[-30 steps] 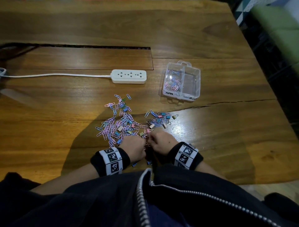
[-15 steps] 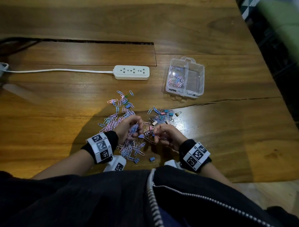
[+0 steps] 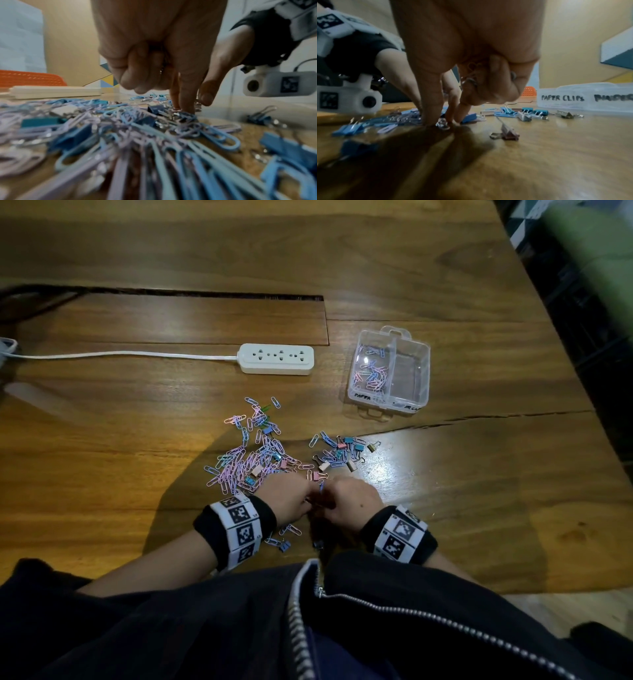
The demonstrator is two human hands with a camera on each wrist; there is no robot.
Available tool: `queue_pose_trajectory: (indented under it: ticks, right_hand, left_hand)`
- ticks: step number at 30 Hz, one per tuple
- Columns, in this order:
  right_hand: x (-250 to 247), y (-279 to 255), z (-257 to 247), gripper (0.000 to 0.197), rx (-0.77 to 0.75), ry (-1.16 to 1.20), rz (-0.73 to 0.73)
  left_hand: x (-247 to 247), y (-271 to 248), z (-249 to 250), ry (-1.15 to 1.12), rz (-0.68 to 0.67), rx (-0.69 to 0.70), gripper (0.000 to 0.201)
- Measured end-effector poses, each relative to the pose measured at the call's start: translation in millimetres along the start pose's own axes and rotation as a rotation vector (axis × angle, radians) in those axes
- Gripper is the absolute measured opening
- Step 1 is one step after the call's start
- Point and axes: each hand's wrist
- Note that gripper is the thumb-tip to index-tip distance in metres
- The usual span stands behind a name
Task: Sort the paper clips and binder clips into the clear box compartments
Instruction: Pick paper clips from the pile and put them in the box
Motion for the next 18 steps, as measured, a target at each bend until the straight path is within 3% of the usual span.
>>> queue_pose_trajectory:
  ticks: [5, 10, 12, 14, 16, 18]
  right_hand:
    - [6, 1, -5, 0.023, -0.041, -0.081, 0.015]
    - [9, 0, -9, 0.018, -0.095, -0.055, -0.033]
    - [11, 2, -7, 0.007, -0.069, 0.047, -0.094]
    - [8, 5, -2, 0.020, 0.009, 0.322, -0.140]
    - [1, 5, 5, 0.030, 0.114, 0.679, -0.114]
    - [-9, 3, 15, 0.026, 0.187, 1.015, -0.047]
  left_hand:
    - [6, 4, 0, 0.102, -0.043, -0.004, 0.018]
    - [9, 3, -4, 0.004, -0.052, 0.016, 0.014]
    - [7, 3, -5, -0.084, -0.043, -0.015, 0.014]
    - [1, 6, -4, -0.395, -0.006, -0.126, 0.017]
    - [-12, 11, -5, -0.946, 0.051, -0.281, 0.025]
    - [-29, 16, -6, -1.478, 0.049, -0.405, 0.025]
Point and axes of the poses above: each hand's wrist, its own y-axis towards the middle knuckle, its own x-axis out of the palm, z = x × y, and after that the axes turned 15 degrees about -y, right-handed
